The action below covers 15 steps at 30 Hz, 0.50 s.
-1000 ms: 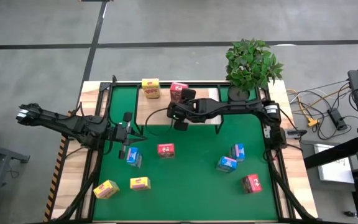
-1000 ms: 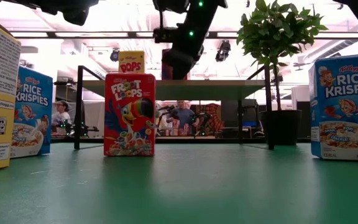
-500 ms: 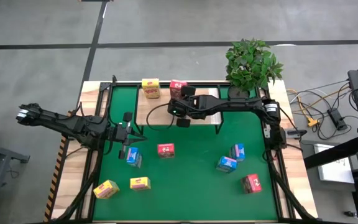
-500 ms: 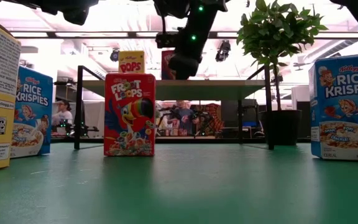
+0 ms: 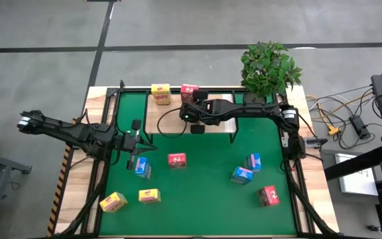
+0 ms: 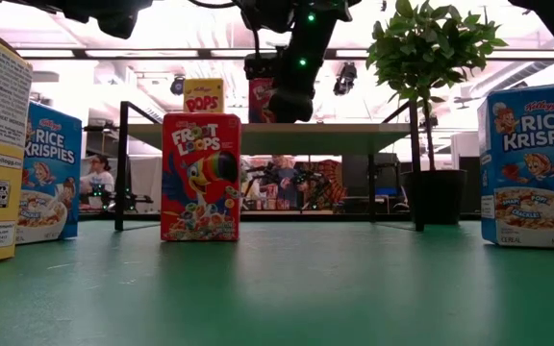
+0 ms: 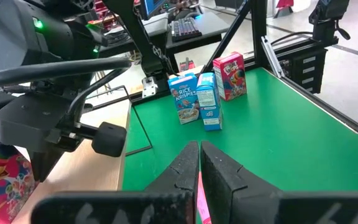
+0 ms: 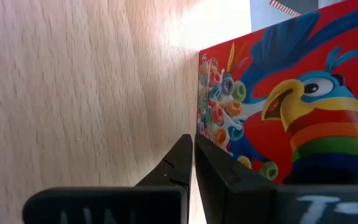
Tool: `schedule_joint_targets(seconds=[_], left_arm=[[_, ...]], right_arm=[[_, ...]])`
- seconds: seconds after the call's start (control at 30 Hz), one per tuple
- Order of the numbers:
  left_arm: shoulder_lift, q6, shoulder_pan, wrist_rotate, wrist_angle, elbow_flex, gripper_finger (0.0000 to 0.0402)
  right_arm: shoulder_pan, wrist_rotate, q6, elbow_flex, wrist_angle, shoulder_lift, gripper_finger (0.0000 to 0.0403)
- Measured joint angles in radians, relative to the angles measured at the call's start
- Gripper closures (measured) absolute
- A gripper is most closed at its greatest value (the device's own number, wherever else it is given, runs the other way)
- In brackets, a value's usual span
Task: Stack cereal on shelf
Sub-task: Put the middle top red cereal box on the shelf
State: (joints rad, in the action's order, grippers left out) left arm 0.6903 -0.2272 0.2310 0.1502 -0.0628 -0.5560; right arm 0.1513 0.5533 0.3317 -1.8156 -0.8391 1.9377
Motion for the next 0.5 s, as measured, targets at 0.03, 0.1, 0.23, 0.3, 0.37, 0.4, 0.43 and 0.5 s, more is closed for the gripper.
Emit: schedule_joint_targets(seconds=[0.03, 0.1, 0.23, 0.3, 0.37, 0.4, 0.43, 0.5], left_arm=[[0.0, 0.0, 0.0, 0.0, 0.0, 0.0, 0.0402], [0.0, 0.0, 0.0, 0.0, 0.0, 0.0, 0.0402], [0.0, 0.0, 0.0, 0.0, 0.0, 0.0, 0.0402], [0.0, 0.0, 0.0, 0.0, 0.0, 0.0, 0.0402], [0.0, 0.0, 0.0, 0.0, 0.0, 0.0, 0.0402], [0.0, 0.0, 0.0, 0.0, 0.0, 0.0, 0.0402], [0.0, 0.0, 0.0, 0.0, 0.0, 0.0, 0.0402], [0.0, 0.0, 0.0, 0.0, 0.0, 0.0, 0.0402]], right_arm=[[0.0, 0.0, 0.006, 0.0, 0.0, 0.0, 0.0394], [0.0, 0.001, 0.023, 0.0, 0.0, 0.0, 0.0394], [0.0, 0.023, 0.042, 0.001, -0.004, 0.0, 0.0394], [0.0, 0.018, 0.047, 0.001, -0.004, -0.002, 0.0394], [0.0, 0.002, 0.046, 0.001, -0.004, -0.011, 0.0394], [-0.003, -0.012, 0.046, 0.001, -0.005, -0.019, 0.0394], [-0.006, -0.022, 0.041, 0.001, -0.007, -0.029, 0.0394], [-0.014, -0.039, 0.028, 0.001, -0.015, -0.051, 0.0394]])
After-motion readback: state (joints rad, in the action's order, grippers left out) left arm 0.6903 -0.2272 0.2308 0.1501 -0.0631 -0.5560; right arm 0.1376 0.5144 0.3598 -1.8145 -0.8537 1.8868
